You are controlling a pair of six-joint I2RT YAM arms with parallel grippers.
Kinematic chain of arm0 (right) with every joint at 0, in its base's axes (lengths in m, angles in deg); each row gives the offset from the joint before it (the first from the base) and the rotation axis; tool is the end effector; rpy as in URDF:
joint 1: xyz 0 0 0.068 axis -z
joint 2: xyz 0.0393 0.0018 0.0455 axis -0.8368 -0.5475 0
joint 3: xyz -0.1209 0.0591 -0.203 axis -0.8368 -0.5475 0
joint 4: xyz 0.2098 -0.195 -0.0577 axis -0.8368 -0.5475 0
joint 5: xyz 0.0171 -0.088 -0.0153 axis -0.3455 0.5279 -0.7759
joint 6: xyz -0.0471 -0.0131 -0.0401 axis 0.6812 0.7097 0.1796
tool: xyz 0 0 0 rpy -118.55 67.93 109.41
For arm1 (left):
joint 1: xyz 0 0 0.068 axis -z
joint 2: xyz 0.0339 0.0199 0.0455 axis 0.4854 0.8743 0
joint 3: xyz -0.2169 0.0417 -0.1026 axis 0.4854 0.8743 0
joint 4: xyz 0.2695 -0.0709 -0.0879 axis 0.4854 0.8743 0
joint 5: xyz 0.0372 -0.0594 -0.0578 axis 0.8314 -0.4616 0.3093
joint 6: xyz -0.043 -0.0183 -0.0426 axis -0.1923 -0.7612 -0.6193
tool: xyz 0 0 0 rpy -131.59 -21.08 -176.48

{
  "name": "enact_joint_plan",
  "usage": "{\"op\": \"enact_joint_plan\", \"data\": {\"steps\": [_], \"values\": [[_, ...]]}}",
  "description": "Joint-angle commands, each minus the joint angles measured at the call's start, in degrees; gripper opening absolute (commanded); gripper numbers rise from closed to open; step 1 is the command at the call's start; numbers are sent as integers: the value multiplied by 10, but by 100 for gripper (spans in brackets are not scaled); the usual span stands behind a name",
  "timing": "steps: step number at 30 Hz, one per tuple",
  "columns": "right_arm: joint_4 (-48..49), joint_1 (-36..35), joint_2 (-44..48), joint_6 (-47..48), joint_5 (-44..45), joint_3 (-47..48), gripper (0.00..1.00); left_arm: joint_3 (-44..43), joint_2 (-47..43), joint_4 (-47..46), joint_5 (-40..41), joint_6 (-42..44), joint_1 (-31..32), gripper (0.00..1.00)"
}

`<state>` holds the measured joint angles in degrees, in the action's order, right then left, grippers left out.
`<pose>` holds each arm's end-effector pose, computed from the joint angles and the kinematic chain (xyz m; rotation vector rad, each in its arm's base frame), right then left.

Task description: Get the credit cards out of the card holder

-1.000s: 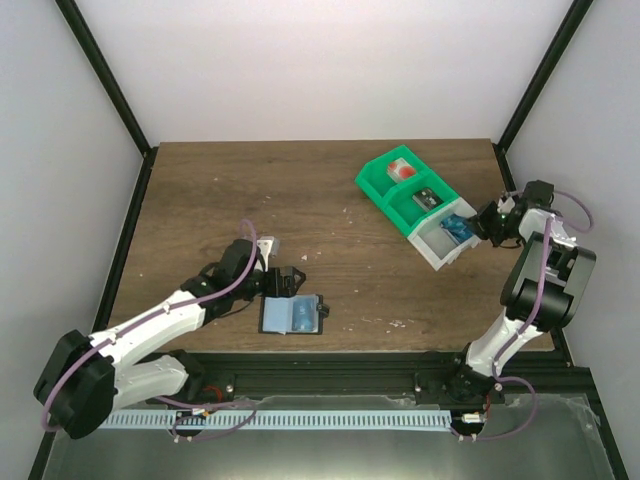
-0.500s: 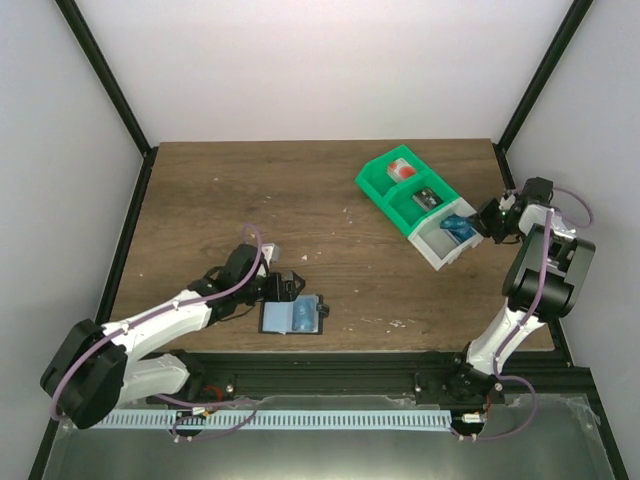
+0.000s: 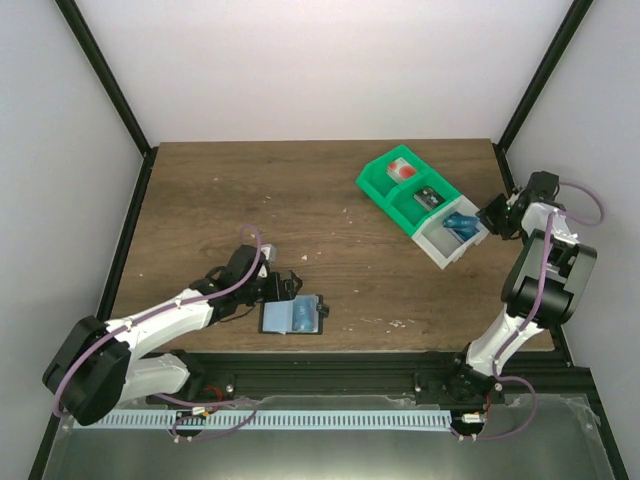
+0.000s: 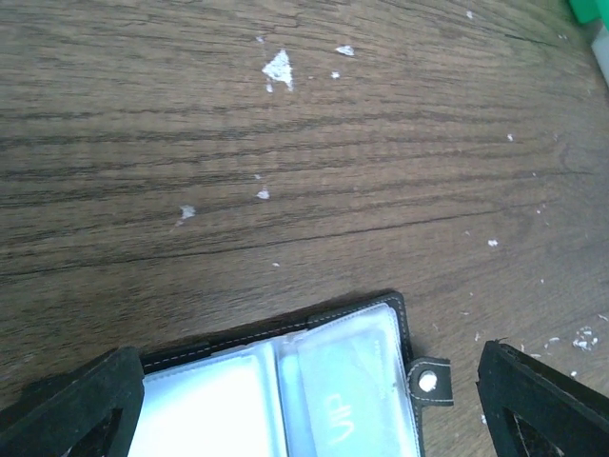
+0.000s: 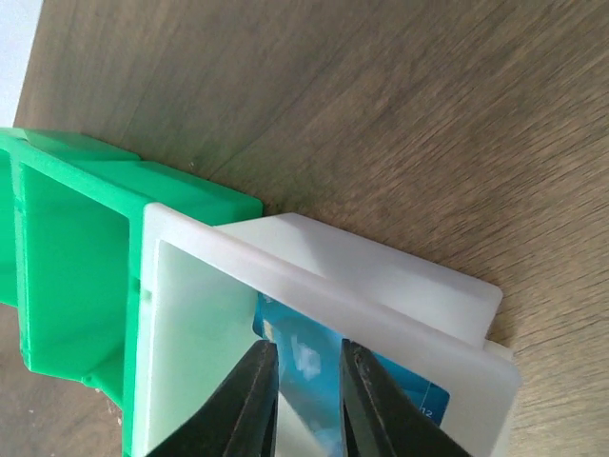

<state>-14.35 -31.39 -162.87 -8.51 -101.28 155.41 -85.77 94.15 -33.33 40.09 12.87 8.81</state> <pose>0.3672 -0.1494 0.1460 0.9838 2.3808 0.6448 0.2086 -0.1720 0.1147 0.0867 2.5347 -0.7728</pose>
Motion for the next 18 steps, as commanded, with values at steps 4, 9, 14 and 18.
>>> {"op": "enact_joint_plan", "data": {"steps": [4, 9, 14, 18], "values": [[-13, 4, 55, -28, 46, 0, 22, -8, -5, 30, 51, -40, -3, 97], [-22, 2, 72, -46, 54, -10, 23, -7, -4, 37, 52, -51, -3, 98], [-26, -44, 111, -36, 45, -28, 23, 4, 3, 16, -24, -22, -4, 98], [-32, -91, 158, -29, 28, -51, 23, 32, -7, -28, -80, -4, -4, 93]]}}
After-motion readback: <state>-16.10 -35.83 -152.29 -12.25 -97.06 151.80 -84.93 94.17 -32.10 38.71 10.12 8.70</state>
